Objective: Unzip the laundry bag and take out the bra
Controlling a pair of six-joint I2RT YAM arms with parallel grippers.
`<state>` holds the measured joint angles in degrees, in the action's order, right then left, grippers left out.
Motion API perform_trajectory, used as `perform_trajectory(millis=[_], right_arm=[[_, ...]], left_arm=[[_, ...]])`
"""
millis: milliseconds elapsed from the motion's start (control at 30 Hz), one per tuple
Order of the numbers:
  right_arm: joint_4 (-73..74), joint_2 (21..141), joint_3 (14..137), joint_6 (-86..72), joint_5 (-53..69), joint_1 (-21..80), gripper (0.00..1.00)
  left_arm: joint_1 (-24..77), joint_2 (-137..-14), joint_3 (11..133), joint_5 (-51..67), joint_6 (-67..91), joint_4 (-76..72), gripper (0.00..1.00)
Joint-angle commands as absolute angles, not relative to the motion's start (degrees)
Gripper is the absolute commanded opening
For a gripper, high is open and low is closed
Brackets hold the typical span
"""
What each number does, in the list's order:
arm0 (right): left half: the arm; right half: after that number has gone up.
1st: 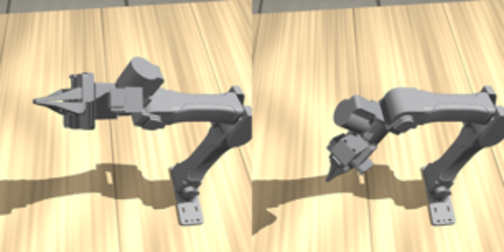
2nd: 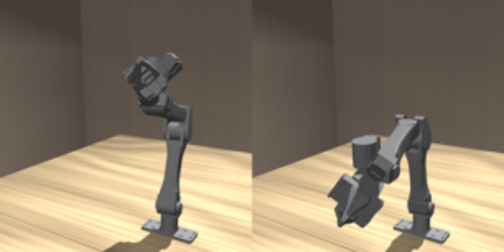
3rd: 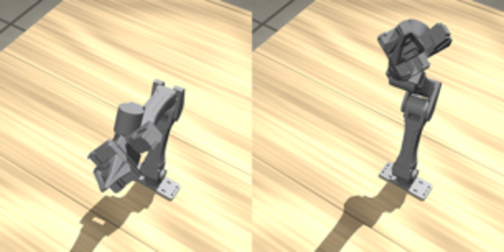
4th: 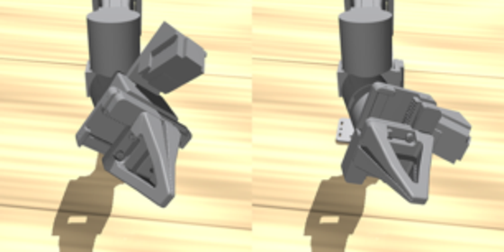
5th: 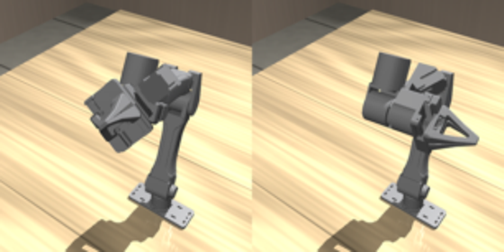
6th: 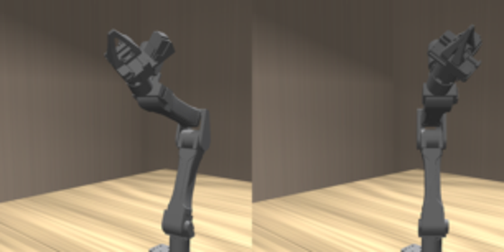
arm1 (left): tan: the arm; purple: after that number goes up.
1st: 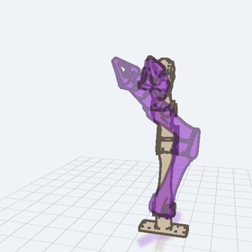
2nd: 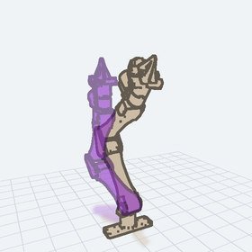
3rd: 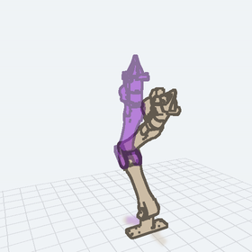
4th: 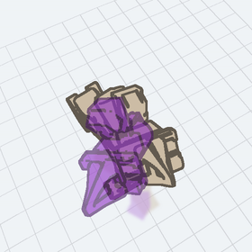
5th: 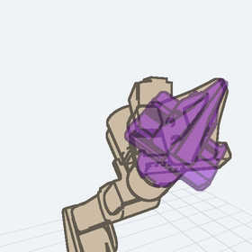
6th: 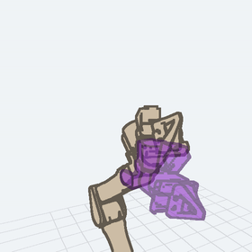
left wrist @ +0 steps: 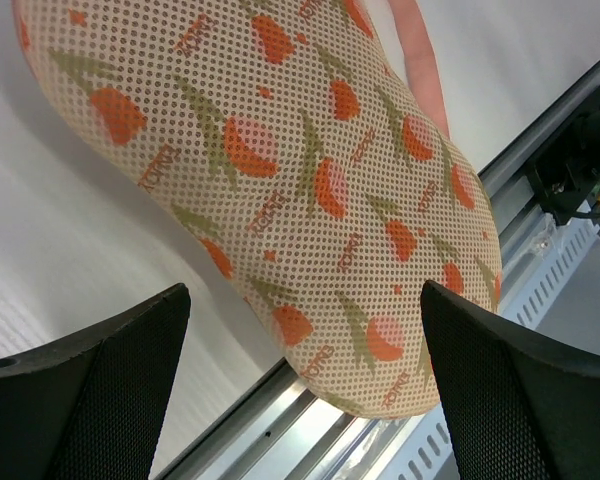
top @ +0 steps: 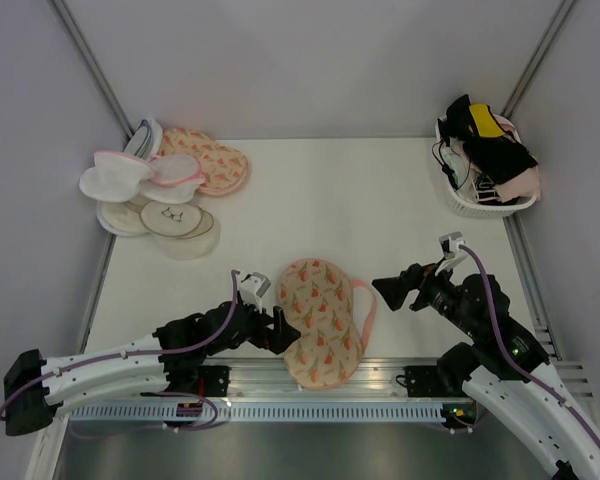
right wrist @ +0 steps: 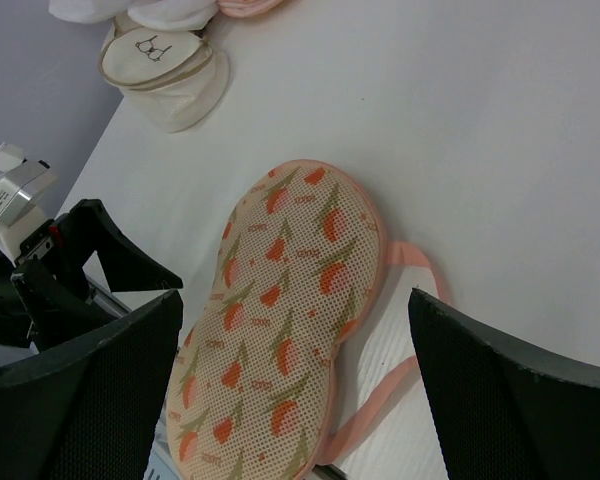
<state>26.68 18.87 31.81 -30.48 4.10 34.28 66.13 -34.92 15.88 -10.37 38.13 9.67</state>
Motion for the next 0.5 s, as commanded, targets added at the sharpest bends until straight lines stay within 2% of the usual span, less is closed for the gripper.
perform_trajectory(millis=[0, 267, 467], right_arm=[[26.63, 18.72, 30.94, -31.73, 4.39, 34.45, 0.98], [25.58, 18.46, 29.62, -32.87, 5.62, 34.45, 0.98], [25.4, 18.46, 29.62, -32.96, 5.71, 34.45, 0.98]], left_arm=[[66.27, -37.25, 14.16, -8.0, 41.92, -4.11, 1.0], [66.01, -50.26, 9.67, -5.89, 45.35, -19.76, 1.0], [65.39, -58.0, 11.95, -10.8, 48.95, -16.88, 0.97]])
